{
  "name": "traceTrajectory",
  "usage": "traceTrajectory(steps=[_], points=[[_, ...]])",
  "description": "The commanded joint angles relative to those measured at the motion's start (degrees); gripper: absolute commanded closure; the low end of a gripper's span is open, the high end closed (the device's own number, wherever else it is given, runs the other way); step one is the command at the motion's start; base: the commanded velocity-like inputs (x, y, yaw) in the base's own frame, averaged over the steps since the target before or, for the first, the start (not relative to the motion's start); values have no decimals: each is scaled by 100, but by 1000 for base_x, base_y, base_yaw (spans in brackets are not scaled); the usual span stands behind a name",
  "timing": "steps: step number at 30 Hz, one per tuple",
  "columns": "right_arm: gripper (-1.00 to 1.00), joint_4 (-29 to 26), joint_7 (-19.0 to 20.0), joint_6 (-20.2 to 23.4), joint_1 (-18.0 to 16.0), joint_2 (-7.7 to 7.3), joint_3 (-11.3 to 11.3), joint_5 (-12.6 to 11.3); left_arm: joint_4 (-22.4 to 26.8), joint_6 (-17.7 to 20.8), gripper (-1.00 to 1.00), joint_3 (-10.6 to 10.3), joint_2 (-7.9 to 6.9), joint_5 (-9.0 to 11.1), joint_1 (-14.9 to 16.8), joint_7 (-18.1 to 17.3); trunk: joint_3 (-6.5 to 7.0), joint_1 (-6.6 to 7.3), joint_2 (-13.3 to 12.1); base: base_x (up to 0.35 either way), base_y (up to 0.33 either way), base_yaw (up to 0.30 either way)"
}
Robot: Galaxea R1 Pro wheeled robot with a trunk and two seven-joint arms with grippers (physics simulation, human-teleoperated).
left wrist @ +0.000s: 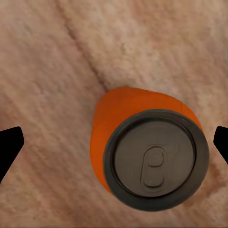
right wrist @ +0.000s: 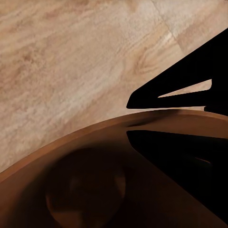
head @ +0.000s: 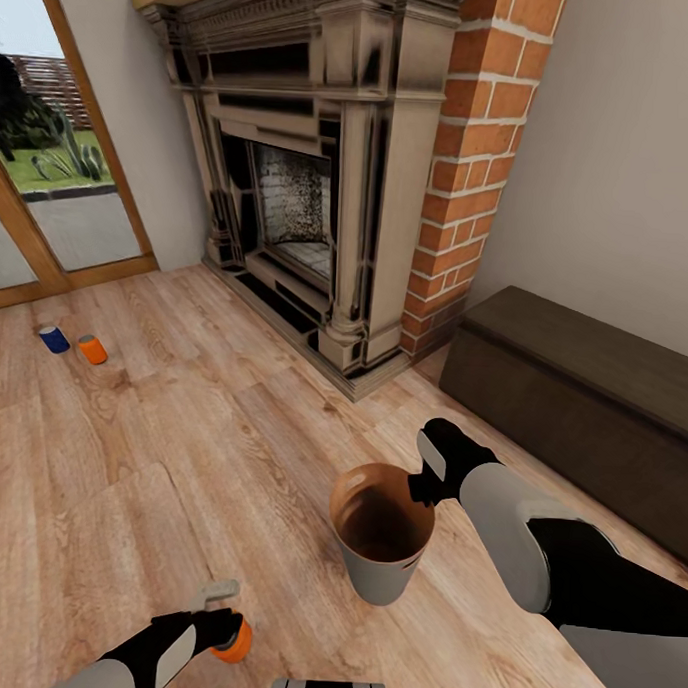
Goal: Put the three can of soda from the living room inside the tash can in the kitchen.
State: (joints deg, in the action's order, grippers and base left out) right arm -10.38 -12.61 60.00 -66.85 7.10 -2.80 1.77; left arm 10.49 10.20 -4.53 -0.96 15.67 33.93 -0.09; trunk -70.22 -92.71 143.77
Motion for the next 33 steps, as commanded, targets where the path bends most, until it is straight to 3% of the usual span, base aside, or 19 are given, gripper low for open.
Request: traceTrajectory(steps=[1,33], points=[[100,1,15,0,-2,-2,-34,-89,-1,-23,-100,-5,0,-1,0,0,0,1,0,0,0,0],[100,1,17,0,3,-1,-34,-80,-3,-176,-100,-22,50,-20,0,0,-110,-12,7,0,0,0]])
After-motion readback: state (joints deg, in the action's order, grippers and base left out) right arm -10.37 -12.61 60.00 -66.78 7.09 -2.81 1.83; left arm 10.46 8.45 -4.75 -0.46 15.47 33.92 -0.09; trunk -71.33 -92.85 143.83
